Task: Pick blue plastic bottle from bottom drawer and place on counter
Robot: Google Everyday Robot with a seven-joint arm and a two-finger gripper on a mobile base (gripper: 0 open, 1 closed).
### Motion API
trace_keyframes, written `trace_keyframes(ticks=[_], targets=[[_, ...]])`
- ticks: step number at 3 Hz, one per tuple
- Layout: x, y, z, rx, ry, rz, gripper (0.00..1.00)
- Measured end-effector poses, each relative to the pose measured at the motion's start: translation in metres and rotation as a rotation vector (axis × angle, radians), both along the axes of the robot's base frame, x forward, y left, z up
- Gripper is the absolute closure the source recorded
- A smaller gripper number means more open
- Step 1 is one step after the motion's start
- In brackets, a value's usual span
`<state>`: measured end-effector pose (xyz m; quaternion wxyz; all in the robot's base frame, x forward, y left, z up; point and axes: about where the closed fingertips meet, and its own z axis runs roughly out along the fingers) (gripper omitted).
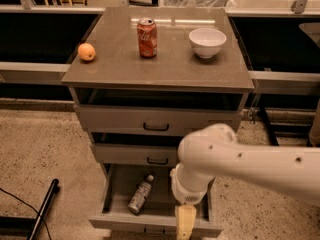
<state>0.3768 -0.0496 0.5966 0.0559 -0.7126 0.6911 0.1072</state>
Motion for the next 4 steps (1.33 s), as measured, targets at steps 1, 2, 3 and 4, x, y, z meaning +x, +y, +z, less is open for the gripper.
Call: trace_keyframes(ticks=[1, 2, 3, 4], targets=[[0.007, -0.004, -0.044, -0.021, -0.112, 0.033, 0.0], [0.028, 0.0, -0.041, -0.005, -0.211, 0.061, 0.0], [0.046, 0.009, -0.06, -0.002, -0.181, 0.059, 0.0], [0.079, 0.058, -0.141, 0.069, -0.18, 0.112, 0.0]])
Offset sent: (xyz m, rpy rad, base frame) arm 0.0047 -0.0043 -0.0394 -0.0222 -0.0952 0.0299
